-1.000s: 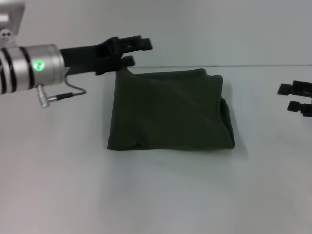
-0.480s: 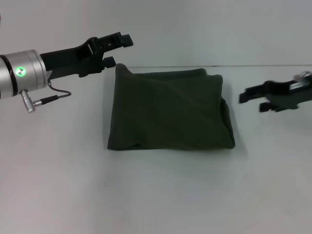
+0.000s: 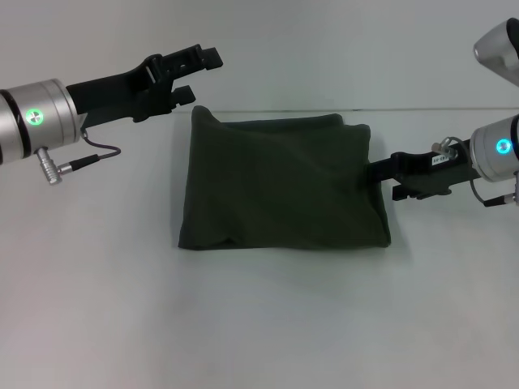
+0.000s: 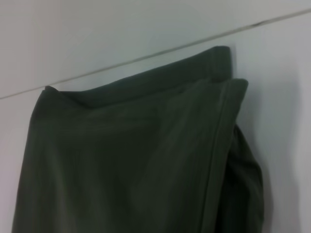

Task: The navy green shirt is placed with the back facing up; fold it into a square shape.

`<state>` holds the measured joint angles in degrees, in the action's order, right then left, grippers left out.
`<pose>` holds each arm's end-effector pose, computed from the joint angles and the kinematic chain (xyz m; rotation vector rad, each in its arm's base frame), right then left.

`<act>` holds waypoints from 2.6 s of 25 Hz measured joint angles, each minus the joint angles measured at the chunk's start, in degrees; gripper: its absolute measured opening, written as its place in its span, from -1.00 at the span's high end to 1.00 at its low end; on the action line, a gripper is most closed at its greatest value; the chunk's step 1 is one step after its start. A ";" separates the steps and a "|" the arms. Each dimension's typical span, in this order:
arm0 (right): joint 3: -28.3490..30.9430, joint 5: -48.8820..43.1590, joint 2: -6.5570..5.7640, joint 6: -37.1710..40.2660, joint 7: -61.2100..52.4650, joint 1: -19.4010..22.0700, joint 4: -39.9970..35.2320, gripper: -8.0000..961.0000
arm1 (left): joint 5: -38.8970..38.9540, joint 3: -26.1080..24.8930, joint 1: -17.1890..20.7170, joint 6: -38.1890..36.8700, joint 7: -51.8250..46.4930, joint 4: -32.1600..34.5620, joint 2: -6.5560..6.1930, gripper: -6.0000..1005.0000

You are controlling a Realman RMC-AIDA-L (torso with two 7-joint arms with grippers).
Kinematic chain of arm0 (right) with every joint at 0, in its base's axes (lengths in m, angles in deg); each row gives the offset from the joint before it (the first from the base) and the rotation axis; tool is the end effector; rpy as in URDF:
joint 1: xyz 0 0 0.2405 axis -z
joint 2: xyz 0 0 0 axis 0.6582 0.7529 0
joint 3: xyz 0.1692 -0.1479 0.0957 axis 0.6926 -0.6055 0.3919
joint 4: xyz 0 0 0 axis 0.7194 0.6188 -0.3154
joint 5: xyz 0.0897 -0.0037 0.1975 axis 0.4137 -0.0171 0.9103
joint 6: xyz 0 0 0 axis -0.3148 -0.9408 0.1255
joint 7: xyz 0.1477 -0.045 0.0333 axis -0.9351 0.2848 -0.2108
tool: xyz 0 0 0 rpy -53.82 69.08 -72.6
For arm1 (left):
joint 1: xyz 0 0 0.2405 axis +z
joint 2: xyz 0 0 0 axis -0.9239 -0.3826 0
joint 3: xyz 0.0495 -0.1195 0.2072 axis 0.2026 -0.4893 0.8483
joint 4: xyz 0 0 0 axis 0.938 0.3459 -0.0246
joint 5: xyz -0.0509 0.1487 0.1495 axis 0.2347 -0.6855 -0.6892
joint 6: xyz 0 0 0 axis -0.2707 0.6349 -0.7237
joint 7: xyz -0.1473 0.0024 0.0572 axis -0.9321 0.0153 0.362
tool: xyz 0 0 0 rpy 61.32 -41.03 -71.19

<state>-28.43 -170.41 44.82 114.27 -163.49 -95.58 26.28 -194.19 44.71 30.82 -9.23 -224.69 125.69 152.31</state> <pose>0.2275 0.4484 -0.0159 -2.0691 1.7797 0.1650 -0.1952 0.4221 0.0373 -2.0560 -1.6876 -1.0899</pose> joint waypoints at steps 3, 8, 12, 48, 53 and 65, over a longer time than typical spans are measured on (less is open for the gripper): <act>-0.12 -0.02 0.56 -1.46 -0.06 0.11 0.61 -0.57 | 0.70 -0.02 0.02 0.07 0.53 -0.02 0.26 -0.88; -0.37 -0.38 1.27 -3.98 -0.10 -0.15 1.52 -0.57 | 1.49 -0.05 0.03 0.16 1.44 -0.05 0.61 -0.88; -0.40 -0.20 2.07 -5.66 -0.07 -0.17 1.56 -0.57 | 1.60 -0.04 0.00 0.27 1.46 -0.12 0.66 -0.88; 0.17 4.01 3.54 -8.17 2.46 0.37 1.58 0.09 | 3.62 -0.04 -0.58 2.69 2.82 -1.36 0.85 -0.88; 0.22 5.55 3.42 -7.97 2.88 0.77 1.34 0.40 | 3.62 -0.04 -0.64 3.09 2.84 -1.36 0.85 -0.88; -0.19 6.68 3.53 -6.69 4.93 1.67 -3.60 0.96 | 4.40 -0.04 -0.68 3.15 2.87 -1.49 0.80 -0.88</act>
<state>-28.62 -163.73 48.35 107.58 -158.56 -93.92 22.68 -189.79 44.67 30.15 -6.08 -221.82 124.19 153.11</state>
